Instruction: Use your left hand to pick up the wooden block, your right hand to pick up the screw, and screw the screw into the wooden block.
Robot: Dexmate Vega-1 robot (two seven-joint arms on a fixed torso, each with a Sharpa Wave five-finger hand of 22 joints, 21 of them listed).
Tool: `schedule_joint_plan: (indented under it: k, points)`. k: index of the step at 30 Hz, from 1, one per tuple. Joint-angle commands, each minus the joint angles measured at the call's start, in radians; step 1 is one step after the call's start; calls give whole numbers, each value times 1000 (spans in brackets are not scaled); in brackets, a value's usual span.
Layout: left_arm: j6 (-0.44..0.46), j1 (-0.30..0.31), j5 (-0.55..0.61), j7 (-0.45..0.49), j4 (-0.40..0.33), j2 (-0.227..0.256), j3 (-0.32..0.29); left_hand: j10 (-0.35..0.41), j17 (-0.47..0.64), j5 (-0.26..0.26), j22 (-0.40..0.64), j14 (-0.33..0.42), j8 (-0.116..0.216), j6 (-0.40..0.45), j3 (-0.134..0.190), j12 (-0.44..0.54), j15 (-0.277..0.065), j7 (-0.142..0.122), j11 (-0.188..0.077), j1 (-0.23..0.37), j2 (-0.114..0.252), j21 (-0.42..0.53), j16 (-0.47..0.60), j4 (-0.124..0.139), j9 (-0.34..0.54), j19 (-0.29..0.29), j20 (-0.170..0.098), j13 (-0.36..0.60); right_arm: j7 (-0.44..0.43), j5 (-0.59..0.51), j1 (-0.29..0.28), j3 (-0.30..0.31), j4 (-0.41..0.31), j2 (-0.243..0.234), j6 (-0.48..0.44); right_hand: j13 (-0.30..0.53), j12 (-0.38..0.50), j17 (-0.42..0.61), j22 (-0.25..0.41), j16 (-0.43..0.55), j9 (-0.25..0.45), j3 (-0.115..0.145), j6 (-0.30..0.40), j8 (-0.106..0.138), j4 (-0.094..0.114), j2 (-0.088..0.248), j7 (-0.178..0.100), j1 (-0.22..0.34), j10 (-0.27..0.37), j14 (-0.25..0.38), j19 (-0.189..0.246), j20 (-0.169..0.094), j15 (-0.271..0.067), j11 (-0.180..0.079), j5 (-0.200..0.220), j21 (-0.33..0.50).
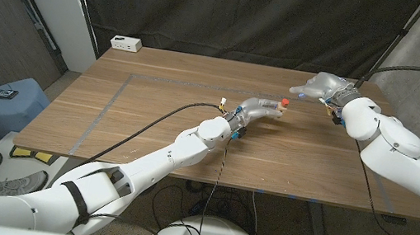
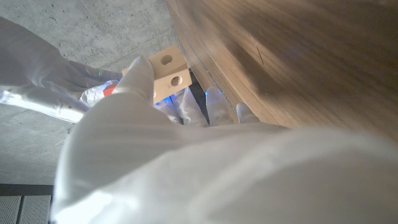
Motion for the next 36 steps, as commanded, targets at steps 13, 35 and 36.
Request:
schedule_joint_plan:
  k: [13,35,36]
  points:
    - [26,14,-64,-28,-25,-1,-24,8,3,3,3,-3,-1,-4,-3,8,-60,-12,-8,-16,1,5,4,7,3,5,2,16,-287,283,-188,168,37,87,132,2,-11,1,2,-17,-2,-1,-62,-54,-17,8,5,-1,-44,-31,-49,8,17,6,5,2]
    - [49,26,-92,-28,-47,7,-30,4,5,4,3,3,-3,-10,-16,5,-59,-16,-8,-50,2,5,8,20,3,4,4,14,-504,416,-292,210,105,257,338,0,-19,3,2,-25,-7,-15,-220,-173,-25,-1,11,-26,-114,-69,-59,45,45,16,-5,9]
    - [48,26,-92,-28,-46,7,-30,4,6,4,3,4,-3,-10,-17,5,-59,-16,-8,-52,3,5,8,22,3,4,4,13,-506,425,-294,211,109,263,347,0,-20,3,2,-26,-7,-16,-226,-178,-25,-1,10,-27,-120,-71,-61,46,47,19,-5,9]
